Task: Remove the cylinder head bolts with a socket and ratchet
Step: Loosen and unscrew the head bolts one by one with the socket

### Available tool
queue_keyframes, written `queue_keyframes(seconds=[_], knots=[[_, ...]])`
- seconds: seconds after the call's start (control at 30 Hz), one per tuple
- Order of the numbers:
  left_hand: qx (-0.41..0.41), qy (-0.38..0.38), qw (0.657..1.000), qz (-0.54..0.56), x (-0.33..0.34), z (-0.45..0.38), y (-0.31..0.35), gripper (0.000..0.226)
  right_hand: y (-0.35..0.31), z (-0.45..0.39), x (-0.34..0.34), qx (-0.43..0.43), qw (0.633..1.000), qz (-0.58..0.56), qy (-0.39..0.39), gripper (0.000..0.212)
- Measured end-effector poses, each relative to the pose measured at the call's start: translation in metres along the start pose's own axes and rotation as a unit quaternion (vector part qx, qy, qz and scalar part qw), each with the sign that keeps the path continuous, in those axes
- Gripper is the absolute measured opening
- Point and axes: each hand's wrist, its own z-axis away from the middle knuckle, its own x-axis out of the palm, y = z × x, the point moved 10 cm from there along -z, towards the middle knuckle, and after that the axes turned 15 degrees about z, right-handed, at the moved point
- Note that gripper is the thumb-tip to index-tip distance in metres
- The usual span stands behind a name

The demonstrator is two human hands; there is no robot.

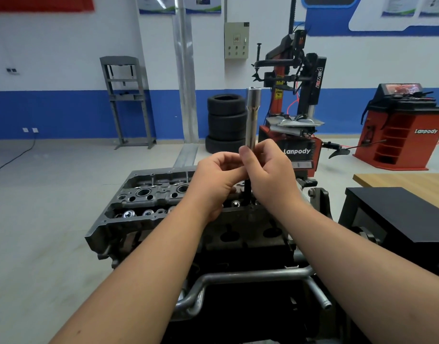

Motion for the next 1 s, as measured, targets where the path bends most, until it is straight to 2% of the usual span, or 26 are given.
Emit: queue_keyframes(seconds=[0.2,0.33,0.4,0.5,0.73,0.83,0.93,1.0], knots=[[-0.027,-0.012,0.999,0.012,0.0039,-0.0004,-0.0034,0.012,-0.0034,-0.0012,0.0006,-0.017,1.0,0.021,-0.002,0.026],[-0.022,-0.002,1.0,-0.002,0.0003,-0.0009,-0.0035,0.016,0.0025,-0.0016,0.0035,0.006,1.0,-0.017,-0.014,0.017],[-0.008,0.011,1.0,-0.021,-0.0024,-0.0002,-0.0014,0.02,0.0052,-0.0014,0.0043,0.019,1.0,-0.013,-0.018,0.023],[-0.003,0.013,1.0,-0.028,-0.0025,0.0003,-0.0001,0.022,0.0018,-0.0015,0.0015,0.004,1.0,0.002,-0.006,0.016],[-0.028,-0.015,0.999,0.024,0.0037,-0.0007,-0.0042,0.018,-0.0014,-0.0025,0.001,-0.008,1.0,0.011,-0.007,0.023],[-0.02,0.002,1.0,0.004,-0.002,-0.0013,-0.0042,0.016,0.001,-0.0022,0.0041,0.004,1.0,-0.016,-0.019,0.014],[-0.001,0.0,1.0,-0.013,-0.0027,-0.0011,-0.0026,0.016,0.0038,-0.0016,0.0032,0.018,1.0,-0.008,-0.012,0.022],[0.003,-0.009,1.0,-0.014,-0.0006,-0.0007,-0.0013,0.018,0.0032,-0.0014,0.0005,0.016,1.0,0.001,0.0,0.02]])
